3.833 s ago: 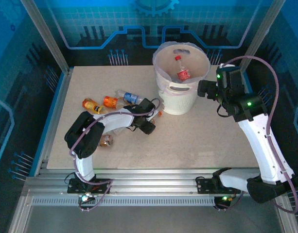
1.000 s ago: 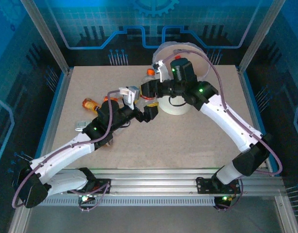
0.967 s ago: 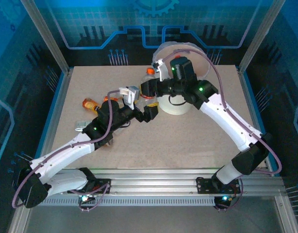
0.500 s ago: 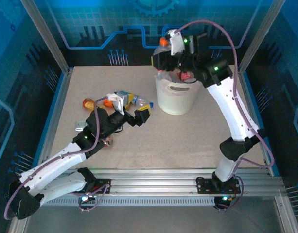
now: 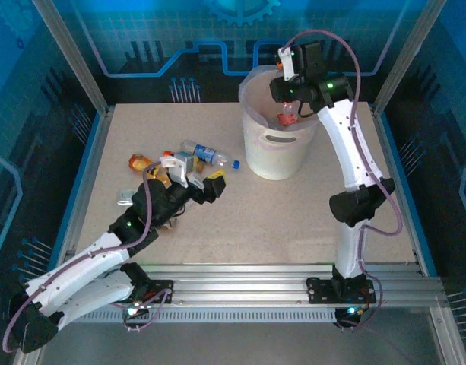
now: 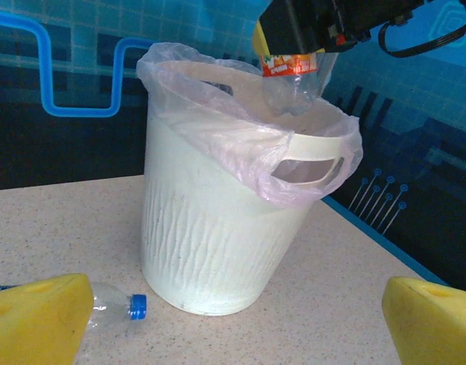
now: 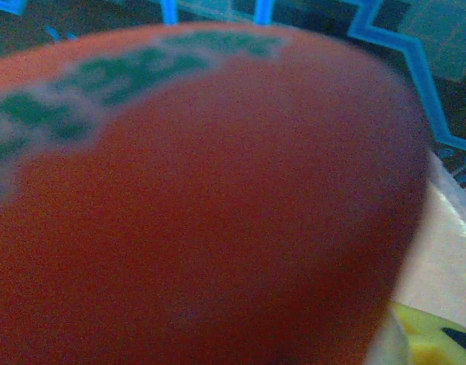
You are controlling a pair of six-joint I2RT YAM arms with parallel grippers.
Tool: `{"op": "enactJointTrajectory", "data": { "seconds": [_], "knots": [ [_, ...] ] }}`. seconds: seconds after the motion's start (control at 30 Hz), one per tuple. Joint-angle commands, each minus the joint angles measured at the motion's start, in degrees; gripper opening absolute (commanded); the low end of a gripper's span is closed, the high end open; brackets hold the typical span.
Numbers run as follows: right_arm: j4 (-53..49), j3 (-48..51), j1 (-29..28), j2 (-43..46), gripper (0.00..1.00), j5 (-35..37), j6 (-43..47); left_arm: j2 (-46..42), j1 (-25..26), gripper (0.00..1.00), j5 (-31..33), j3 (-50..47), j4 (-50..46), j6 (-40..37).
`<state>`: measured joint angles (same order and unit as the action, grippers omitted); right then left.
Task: Put the plastic bottles in the bin
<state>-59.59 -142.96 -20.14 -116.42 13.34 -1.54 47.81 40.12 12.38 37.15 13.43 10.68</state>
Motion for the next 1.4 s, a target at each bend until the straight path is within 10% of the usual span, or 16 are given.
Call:
{"op": "enactJointTrajectory", "data": {
  "seconds": [0.0,0.83,1.37],
  "knots": [
    [-1.52,-3.53,1.26,-3.65,0.42,6.37,4.73,-1.30,-0.36,0.99,2.45,-0.47,-0.84,1.19],
    [-4.38,-1.49,3.54,-14.56,0.62,8.77,9.72,-1.73,-0.38,0.99,9.59,-1.11,-4.62,3.65],
    [-5.51,-2.56,3.70,-13.24,1.00,7.78,8.01,-2.33,-1.20,0.99,15.75,-1.02,-10.10,8.65]
  ]
}}
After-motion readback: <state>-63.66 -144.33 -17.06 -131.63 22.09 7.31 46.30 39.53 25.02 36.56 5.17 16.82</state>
